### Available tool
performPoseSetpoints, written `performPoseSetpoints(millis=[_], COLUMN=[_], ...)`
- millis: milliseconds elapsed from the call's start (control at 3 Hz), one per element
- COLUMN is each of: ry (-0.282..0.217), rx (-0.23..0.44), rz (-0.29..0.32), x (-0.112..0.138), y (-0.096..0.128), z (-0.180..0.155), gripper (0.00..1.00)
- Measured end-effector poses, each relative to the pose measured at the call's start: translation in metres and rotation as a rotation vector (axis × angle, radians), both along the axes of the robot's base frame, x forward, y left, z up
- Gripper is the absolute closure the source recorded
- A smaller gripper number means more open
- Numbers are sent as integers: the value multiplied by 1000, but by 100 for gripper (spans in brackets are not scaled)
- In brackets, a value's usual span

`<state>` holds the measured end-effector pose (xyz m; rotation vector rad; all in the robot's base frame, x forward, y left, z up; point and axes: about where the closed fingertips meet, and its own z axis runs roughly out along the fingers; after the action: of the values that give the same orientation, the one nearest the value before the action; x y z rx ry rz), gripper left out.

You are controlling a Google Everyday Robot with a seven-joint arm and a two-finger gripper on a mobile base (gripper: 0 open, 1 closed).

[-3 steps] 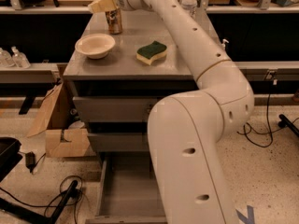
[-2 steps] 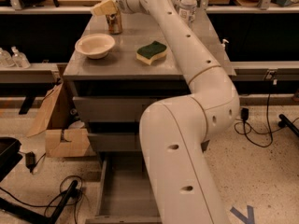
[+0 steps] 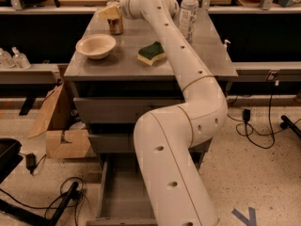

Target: Place orange can into bottom drawer

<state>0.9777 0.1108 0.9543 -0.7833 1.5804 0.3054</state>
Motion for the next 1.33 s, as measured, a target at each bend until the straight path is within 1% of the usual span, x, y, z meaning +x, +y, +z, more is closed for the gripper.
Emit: performPoseSetpoints(millis=[333, 667, 1000, 1333], ry=[42, 89, 99, 99], rx=[56, 153, 212, 221], rz=[-27, -53, -67, -74], x=[7, 17, 24, 28], y=[10, 21, 26, 29], z=[-12, -26, -35, -43], gripper=[0, 0, 0, 15])
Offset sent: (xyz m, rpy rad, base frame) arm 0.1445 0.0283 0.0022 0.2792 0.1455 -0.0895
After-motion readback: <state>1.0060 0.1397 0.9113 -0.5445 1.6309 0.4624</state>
